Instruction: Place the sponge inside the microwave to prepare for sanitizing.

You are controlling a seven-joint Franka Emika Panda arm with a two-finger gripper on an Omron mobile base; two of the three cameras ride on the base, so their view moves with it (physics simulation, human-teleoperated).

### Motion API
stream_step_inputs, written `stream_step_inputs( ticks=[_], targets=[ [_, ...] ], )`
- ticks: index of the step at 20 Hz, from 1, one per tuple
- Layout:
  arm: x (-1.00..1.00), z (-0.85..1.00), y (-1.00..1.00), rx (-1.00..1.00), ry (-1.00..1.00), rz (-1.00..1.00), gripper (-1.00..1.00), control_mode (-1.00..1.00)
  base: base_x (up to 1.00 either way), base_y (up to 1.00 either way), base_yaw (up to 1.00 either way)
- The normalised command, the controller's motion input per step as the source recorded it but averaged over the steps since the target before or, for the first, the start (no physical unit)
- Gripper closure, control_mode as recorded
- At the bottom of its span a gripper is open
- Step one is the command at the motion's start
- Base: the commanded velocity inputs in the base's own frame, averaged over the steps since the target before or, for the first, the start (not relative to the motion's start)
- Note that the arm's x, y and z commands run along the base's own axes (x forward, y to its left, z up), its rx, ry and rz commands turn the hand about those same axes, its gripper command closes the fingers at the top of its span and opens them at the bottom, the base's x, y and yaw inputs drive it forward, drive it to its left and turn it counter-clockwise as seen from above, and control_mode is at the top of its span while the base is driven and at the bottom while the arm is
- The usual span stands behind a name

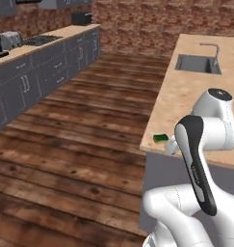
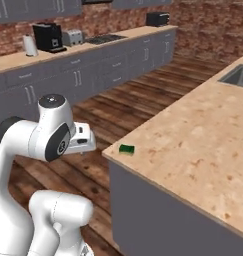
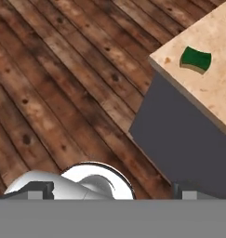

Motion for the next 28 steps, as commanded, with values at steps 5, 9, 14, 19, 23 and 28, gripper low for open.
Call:
stream_step_inputs(
  ticks=[5, 9, 14, 19, 23, 28],
  targets=[
    [0.0, 0.0, 0.0, 0.0, 0.0, 0.0, -1.0, 1.0, 0.58, 0.41, -0.33],
    [0.0, 0.0, 0.0, 0.0, 0.0, 0.0, -1.0, 1.0, 0.58, 0.44, -0.21],
    [0.0, 0.0, 0.0, 0.0, 0.0, 0.0, -1.0, 1.0, 0.64, 0.08, -0.28],
    [0.0, 0.0, 0.0, 0.0, 0.0, 0.0, -1.0, 1.0, 0.35, 0.0, -0.42],
    [0.0, 0.0, 0.0, 0.0, 0.0, 0.0, -1.0, 1.0, 0.35, 0.05, -0.45],
    [0.0, 0.0, 0.0, 0.0, 0.0, 0.0, -1.0, 1.0, 0.45, 0.14, -0.29]
  ],
)
